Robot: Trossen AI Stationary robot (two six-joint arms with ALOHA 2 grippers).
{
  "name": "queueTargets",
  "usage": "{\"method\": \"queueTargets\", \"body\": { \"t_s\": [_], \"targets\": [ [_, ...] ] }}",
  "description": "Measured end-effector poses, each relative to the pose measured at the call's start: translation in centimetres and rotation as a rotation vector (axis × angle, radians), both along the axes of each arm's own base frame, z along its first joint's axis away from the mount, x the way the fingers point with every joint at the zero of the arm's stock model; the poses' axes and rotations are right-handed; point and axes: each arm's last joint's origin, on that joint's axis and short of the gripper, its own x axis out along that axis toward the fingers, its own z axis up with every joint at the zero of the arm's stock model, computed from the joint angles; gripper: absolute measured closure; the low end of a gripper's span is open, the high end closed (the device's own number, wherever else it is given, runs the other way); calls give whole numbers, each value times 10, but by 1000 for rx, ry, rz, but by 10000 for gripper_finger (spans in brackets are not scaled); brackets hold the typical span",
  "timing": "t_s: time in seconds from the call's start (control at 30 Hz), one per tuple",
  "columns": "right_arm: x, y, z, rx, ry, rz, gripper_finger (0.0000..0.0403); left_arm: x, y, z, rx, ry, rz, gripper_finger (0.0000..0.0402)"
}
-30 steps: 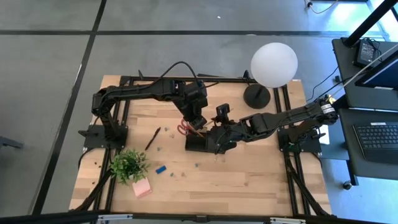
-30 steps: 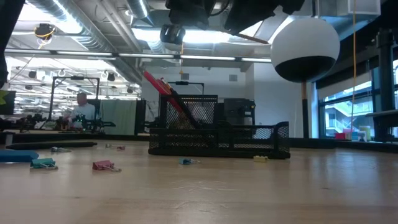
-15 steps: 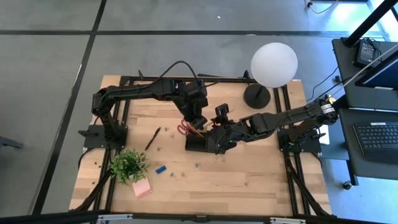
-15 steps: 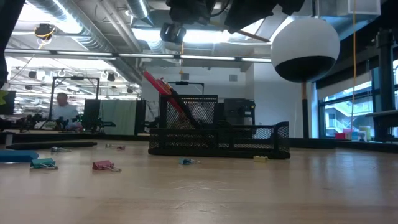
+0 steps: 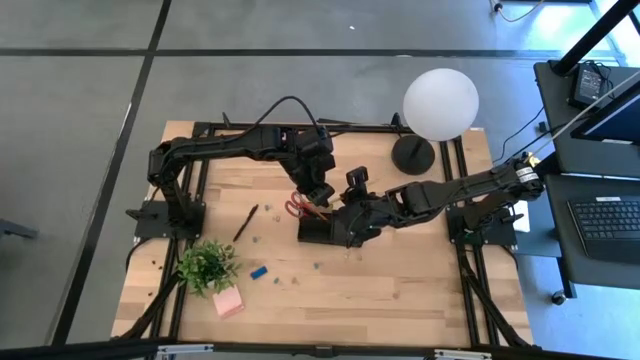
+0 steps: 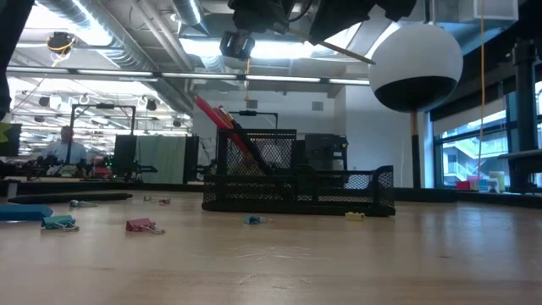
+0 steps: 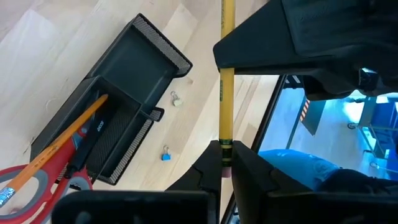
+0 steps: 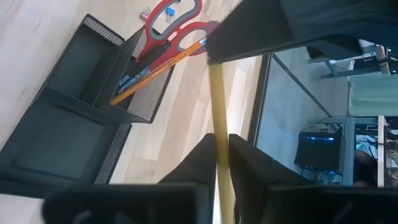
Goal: Pick and place office supplies into organizer
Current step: Put the light yellow pencil into the black desk organizer
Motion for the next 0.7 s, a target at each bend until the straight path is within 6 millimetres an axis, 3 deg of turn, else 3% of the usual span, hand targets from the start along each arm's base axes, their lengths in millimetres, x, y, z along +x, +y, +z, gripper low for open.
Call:
{"method": "queueTargets", "body": {
  "t_s": [0.17,0.47,0.7],
  "targets": [
    [0,0,0,0,4,3,376,0,0,0,-2,-4,-2,384],
    [1,0,1,2,-15,-4,325,2,0,2,8,-30,-1,384],
    [1,0,1,3,-13,-3,327,2,0,2,10,-31,-5,384]
  ]
}}
